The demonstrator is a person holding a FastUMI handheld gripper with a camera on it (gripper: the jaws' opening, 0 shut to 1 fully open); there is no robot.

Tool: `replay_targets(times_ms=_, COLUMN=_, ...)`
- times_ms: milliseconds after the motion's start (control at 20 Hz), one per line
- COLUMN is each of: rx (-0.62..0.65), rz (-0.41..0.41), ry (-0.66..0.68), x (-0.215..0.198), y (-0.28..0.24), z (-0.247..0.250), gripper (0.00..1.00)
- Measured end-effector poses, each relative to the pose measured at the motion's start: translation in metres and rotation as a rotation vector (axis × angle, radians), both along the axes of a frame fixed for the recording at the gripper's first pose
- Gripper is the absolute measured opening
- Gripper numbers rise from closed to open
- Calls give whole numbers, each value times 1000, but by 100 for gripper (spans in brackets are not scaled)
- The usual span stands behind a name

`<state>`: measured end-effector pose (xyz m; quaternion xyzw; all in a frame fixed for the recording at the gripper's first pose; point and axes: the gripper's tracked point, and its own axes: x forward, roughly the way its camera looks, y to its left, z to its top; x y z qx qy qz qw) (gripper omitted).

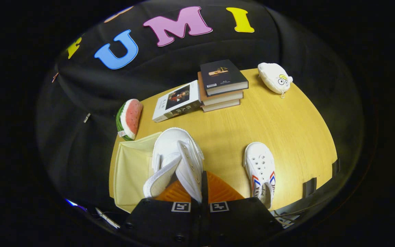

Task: Open the storage box then place both shoes into the box .Put the left shoe in first, then the right shoe, with the right side of both shoes facing outward in a uniform manner.

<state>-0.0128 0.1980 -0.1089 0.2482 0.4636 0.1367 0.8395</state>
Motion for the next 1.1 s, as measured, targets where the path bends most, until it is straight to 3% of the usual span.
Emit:
replay_targets(times_ms=200, rx=54, rz=40, ry=39, x=-5, y=56, z=24, gripper=6)
replay_targets(times_ms=450, rx=17, rz=38, ry=145, x=-10, y=117, z=2, gripper=5)
replay_targets(times_ms=850, rx=-41, rz=-65, ry=294, x=-19, y=173, z=-39, gripper=6)
replay_targets(times_ms=1100, rx=-71, rz=-109, ry=261, x=-15, y=185, z=-48, gripper=6)
